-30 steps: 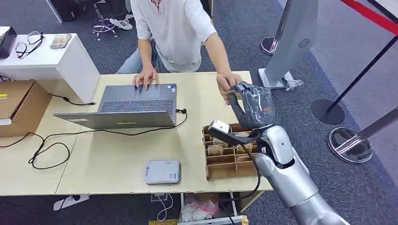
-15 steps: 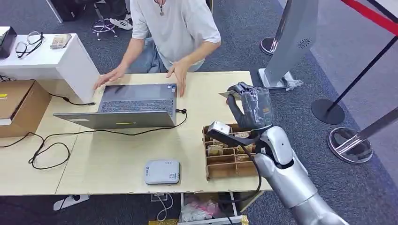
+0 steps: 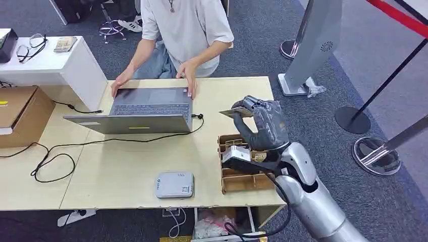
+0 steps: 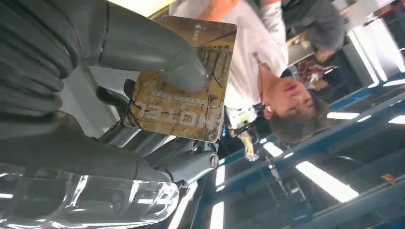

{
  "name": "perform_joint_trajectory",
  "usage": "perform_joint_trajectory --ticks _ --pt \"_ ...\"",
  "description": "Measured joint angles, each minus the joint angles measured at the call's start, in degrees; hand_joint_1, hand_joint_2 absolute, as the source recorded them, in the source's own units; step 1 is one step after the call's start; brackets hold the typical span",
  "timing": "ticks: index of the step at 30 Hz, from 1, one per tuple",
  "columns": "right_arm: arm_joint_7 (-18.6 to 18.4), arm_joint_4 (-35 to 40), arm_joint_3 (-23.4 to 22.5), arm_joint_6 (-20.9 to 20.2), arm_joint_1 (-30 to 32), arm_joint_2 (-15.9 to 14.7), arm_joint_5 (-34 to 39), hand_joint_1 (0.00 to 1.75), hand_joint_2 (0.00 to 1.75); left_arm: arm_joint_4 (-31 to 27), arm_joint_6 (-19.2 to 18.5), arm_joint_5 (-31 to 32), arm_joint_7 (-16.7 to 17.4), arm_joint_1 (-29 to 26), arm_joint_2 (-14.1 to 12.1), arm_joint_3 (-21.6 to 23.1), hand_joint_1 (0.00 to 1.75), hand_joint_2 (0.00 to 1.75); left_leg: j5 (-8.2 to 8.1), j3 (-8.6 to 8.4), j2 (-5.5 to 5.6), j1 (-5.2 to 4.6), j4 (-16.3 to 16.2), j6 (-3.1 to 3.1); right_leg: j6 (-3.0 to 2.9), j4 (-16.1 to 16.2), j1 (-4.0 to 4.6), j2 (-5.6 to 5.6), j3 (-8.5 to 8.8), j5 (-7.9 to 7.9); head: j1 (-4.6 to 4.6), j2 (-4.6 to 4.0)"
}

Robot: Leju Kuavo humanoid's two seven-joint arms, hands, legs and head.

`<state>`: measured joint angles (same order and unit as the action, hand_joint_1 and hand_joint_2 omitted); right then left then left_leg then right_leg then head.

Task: Pass the card to the sensor for recognition and then transmit it.

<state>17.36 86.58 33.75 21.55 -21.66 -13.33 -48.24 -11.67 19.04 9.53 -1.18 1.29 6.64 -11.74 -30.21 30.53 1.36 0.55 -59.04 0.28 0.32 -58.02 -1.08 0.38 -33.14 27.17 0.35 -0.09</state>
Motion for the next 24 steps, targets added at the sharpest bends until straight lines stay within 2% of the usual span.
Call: perform_joint_trajectory --ticks 7,15,24 --pt "1.9 2.2 1.6 -4.7 1.8 -1.4 8.4 1.75 1.75 0.0 0.0 -0.1 0.0 0.0 0.0 -0.1 0.00 0.00 0.00 0.00 0.00 0.00 0.0 0.00 0.00 0.0 0.00 0.00 0.00 0.00 0.02 0.00" --pt "2.7 0.4 3.8 -10.4 2.1 -1.5 16.7 1.75 1.75 0.0 0.1 -0.4 0.0 0.0 0.1 -1.0 0.00 0.00 0.00 0.01 0.00 0.01 0.0 0.00 0.00 0.0 0.00 0.00 0.00 0.00 0.00 0.00" --pt "1.2 -5.4 6.2 -13.5 2.0 1.5 20.1 1.75 1.75 0.0 0.2 -0.1 -0.2 0.1 0.6 -1.3 0.00 0.00 0.00 0.02 0.00 0.01 0.0 0.00 0.00 0.0 0.00 0.00 0.00 0.00 0.00 0.00"
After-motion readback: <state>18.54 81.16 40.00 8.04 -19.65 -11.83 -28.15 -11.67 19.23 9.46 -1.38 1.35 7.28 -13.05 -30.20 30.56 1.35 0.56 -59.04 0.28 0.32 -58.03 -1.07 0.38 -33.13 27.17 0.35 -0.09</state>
